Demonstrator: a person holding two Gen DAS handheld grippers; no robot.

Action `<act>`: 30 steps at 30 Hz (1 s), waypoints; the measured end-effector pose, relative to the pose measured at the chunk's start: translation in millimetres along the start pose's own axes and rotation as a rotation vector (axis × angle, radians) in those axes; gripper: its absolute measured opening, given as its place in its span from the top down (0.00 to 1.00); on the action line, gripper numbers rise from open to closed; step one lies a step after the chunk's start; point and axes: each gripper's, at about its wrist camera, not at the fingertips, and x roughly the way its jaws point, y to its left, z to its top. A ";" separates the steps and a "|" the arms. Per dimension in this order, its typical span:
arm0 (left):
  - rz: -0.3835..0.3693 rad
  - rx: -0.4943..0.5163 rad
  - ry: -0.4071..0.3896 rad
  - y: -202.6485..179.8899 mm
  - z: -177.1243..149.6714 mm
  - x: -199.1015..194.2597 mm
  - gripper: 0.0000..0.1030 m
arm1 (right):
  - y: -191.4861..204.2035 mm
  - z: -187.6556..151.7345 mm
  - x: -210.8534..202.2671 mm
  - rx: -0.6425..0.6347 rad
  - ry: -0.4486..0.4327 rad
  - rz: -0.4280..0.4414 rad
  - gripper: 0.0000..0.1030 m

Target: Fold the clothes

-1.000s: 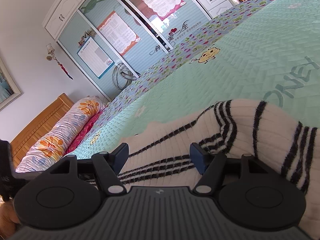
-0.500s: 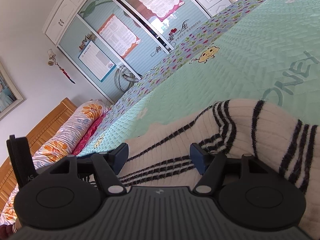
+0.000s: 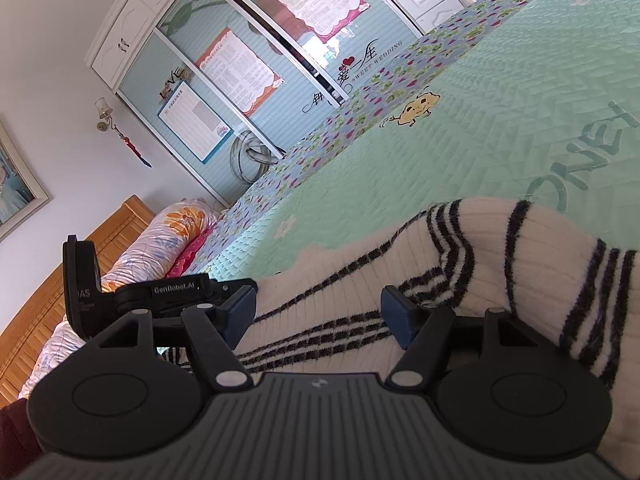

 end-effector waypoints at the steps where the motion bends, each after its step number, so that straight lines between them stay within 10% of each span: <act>1: 0.003 0.011 0.013 -1.1 0.7 4.7 0.37 | -0.3 0.0 0.0 0.000 0.000 0.000 0.32; 5: -0.022 0.046 0.041 -4.4 -2.1 12.5 0.57 | -0.8 -0.3 0.2 0.000 0.000 0.000 0.32; 6: -0.023 0.058 0.030 -5.4 -3.1 10.0 0.79 | -0.7 -0.4 0.4 0.000 0.000 0.000 0.32; 10: -0.026 0.130 -0.056 -17.7 -13.6 -16.2 0.91 | 0.3 -0.1 1.0 0.000 0.000 0.000 0.32; 16: 0.089 0.459 -0.295 -77.6 -70.0 -81.3 0.91 | -1.0 0.0 0.6 0.000 0.000 0.000 0.32; 30: 0.153 0.756 -0.421 -120.3 -140.0 -105.0 0.91 | 0.0 -1.7 0.5 -0.004 0.000 -0.002 0.32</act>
